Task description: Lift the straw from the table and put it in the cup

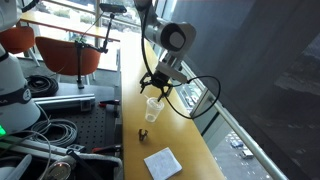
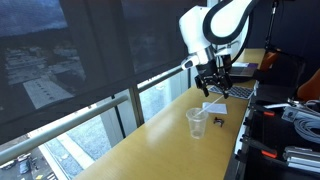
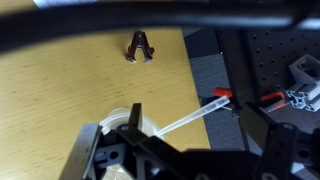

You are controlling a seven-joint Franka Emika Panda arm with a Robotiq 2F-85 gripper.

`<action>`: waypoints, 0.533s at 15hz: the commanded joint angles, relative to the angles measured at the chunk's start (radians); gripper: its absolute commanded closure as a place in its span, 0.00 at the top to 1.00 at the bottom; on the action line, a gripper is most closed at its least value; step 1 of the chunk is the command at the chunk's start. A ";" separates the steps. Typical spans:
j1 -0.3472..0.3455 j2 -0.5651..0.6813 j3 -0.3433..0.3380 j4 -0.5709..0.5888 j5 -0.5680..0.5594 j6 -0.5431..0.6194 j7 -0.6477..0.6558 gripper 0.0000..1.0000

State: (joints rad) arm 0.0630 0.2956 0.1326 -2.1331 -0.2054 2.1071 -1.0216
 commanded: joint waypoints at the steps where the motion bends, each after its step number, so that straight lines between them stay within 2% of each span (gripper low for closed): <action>1: -0.002 -0.026 -0.005 -0.010 -0.037 -0.014 -0.012 1.00; 8: -0.006 -0.018 -0.010 0.004 -0.055 -0.013 -0.013 1.00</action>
State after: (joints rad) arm 0.0595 0.2952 0.1275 -2.1304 -0.2338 2.1071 -1.0216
